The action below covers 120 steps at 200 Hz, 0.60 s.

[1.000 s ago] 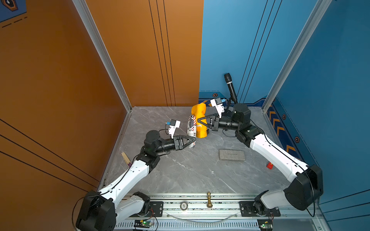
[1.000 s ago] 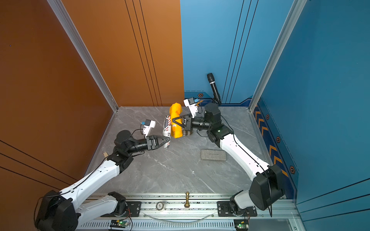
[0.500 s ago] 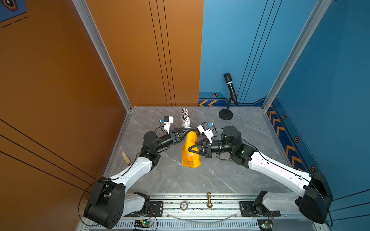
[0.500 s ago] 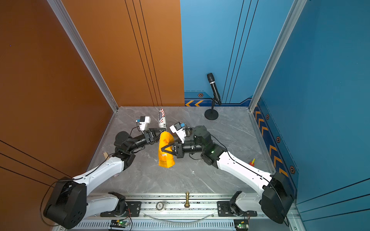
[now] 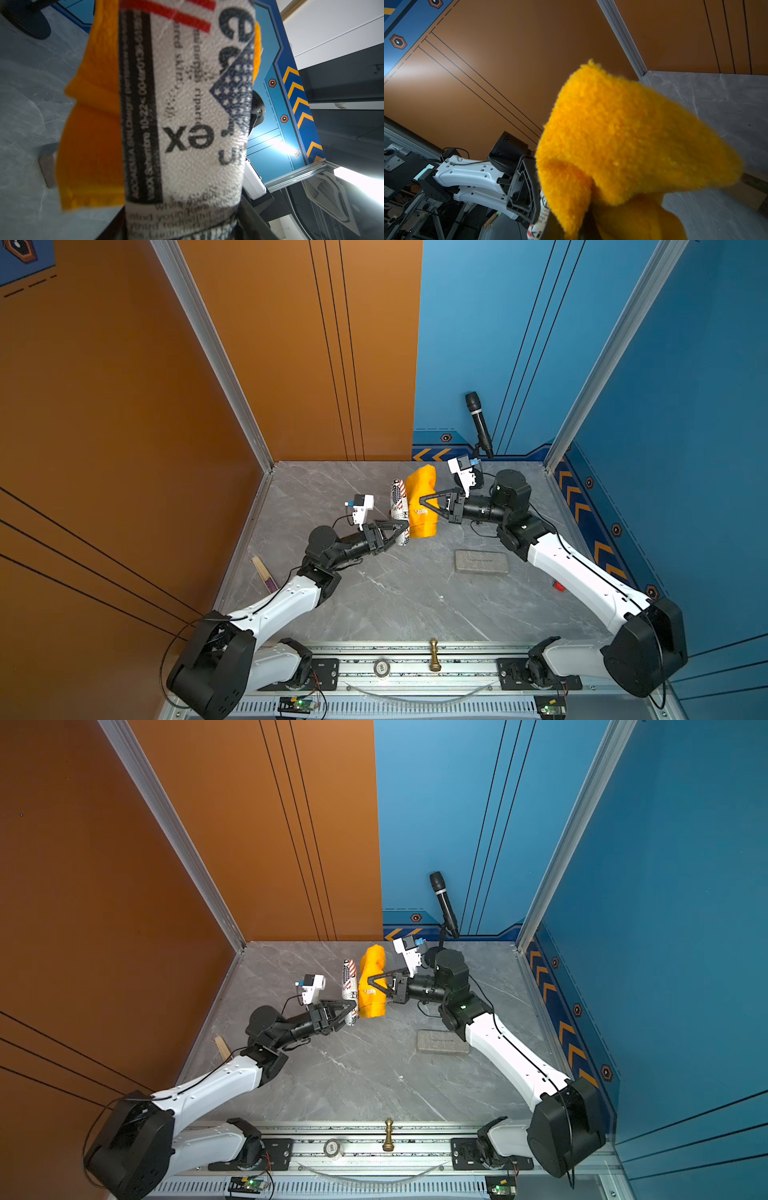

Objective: Wipe the eyeglass case
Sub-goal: Wipe the dirt from the eyeglass case.

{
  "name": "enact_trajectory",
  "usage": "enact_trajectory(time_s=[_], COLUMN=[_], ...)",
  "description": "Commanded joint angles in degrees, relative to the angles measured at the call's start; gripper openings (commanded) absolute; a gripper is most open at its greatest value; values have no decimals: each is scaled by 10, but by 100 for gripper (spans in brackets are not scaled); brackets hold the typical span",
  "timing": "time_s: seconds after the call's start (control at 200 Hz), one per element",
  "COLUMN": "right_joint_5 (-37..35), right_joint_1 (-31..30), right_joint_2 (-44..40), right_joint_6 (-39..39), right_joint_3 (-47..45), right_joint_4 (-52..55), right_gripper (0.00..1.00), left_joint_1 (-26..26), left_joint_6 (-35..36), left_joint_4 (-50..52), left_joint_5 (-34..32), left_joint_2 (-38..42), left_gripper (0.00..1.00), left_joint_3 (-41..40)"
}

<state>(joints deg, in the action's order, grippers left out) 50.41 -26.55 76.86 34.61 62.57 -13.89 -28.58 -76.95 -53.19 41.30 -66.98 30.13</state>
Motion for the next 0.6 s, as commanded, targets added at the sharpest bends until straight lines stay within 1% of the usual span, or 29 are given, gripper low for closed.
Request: enact_trajectory(time_s=[0.0,0.085,0.165,0.275,0.436,0.531,0.596], right_joint_5=[18,17,9,-1,-31,-22,-35], right_joint_1=[-12,-27,-28,-4,49,83,101], right_joint_2=[-1,-8,-21,-56,-111,-119,-124], right_joint_6=[11,9,5,3,-24,-23,-37], right_joint_3=[22,5,-16,-45,-60,-60,-59], right_joint_4=[-25,-18,-2,24,98,132,170], right_gripper=[0,0,0,0,0,0,0], left_joint_1=[-3,8,20,17,5,-13,-27], left_joint_6=[60,95,132,200,234,256,267], left_joint_4=[89,157,221,338,409,471,545], left_joint_5=[-25,-35,-40,-56,-80,-144,-219], left_joint_2=[58,91,110,112,72,59,57], left_gripper=[38,39,39,39,38,38,39], left_joint_3=[-2,10,24,54,89,111,128])
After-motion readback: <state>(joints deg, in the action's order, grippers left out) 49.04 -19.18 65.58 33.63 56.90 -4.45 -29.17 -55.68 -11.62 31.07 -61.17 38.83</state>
